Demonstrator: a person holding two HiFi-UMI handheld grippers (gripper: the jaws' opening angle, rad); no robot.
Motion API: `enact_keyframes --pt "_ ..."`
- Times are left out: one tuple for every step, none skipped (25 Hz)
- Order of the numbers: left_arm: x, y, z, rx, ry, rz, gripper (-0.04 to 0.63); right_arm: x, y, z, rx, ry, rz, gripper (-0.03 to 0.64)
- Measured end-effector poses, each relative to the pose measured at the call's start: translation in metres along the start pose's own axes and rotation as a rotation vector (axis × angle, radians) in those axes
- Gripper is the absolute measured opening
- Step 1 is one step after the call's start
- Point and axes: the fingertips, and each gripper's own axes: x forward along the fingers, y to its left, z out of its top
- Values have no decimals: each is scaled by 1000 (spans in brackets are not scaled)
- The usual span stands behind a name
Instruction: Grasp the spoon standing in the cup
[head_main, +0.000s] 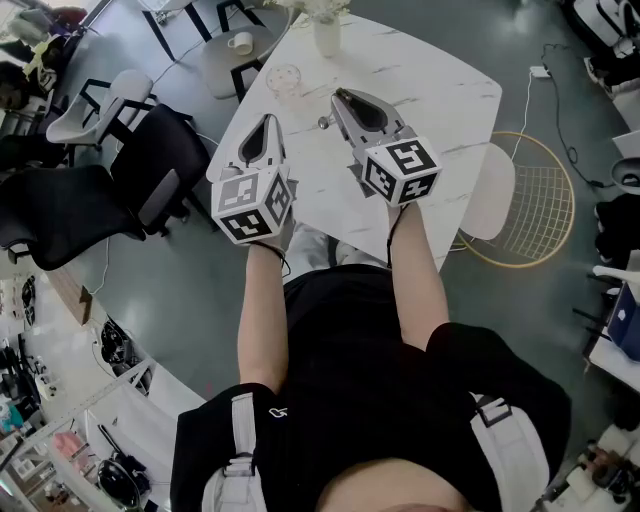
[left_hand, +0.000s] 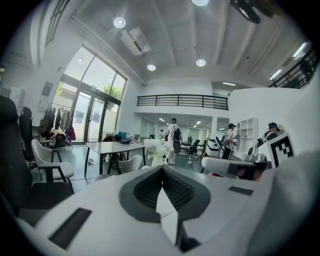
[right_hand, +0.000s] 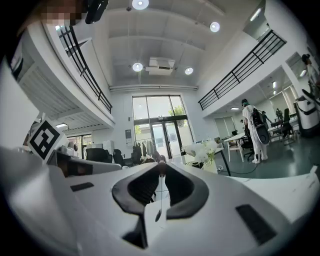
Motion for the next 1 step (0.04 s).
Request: enact_keyframes --pt "0 1 -1 0 3 1 15 1 -1 0 0 -1 1 44"
